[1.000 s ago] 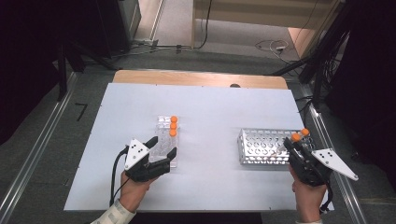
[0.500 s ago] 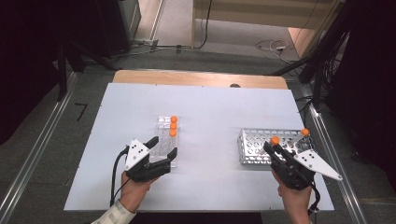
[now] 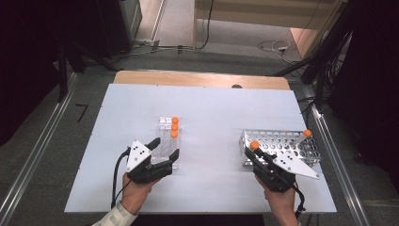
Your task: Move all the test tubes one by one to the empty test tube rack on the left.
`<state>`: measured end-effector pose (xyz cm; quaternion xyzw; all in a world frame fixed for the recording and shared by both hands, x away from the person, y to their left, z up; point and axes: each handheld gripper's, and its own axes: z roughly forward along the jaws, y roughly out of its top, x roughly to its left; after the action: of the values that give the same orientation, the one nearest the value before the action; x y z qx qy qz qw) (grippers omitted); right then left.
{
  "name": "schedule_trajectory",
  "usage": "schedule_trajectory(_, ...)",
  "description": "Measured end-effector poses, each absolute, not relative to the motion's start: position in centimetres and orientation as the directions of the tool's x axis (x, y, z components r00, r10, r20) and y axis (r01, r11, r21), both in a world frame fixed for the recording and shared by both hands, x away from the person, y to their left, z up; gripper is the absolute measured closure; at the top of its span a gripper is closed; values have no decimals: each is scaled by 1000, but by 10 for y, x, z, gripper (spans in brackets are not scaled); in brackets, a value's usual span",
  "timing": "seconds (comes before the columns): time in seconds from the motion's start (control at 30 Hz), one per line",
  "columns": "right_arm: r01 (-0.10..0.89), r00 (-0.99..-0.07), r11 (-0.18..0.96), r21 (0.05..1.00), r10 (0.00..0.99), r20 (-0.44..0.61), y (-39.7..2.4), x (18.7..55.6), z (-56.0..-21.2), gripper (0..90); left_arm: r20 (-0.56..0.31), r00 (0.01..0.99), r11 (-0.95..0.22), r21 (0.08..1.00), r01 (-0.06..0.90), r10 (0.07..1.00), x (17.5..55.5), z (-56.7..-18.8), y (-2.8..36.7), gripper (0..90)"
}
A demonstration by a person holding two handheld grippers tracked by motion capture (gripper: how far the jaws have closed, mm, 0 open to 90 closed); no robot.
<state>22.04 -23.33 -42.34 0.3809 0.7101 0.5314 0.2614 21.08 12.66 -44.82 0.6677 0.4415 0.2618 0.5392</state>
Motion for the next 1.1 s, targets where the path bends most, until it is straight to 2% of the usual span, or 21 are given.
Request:
schedule_trajectory(0.57,267,-678,246,932,735,0,-185,222,-443,720,-130,491,-26,954,300,862,209,-446,123,247)
schedule_trajectory(1.1,262,-725,294,919,689,-14,-159,221,-451,720,-125,512,-42,953,301,850,207,-447,117,247)
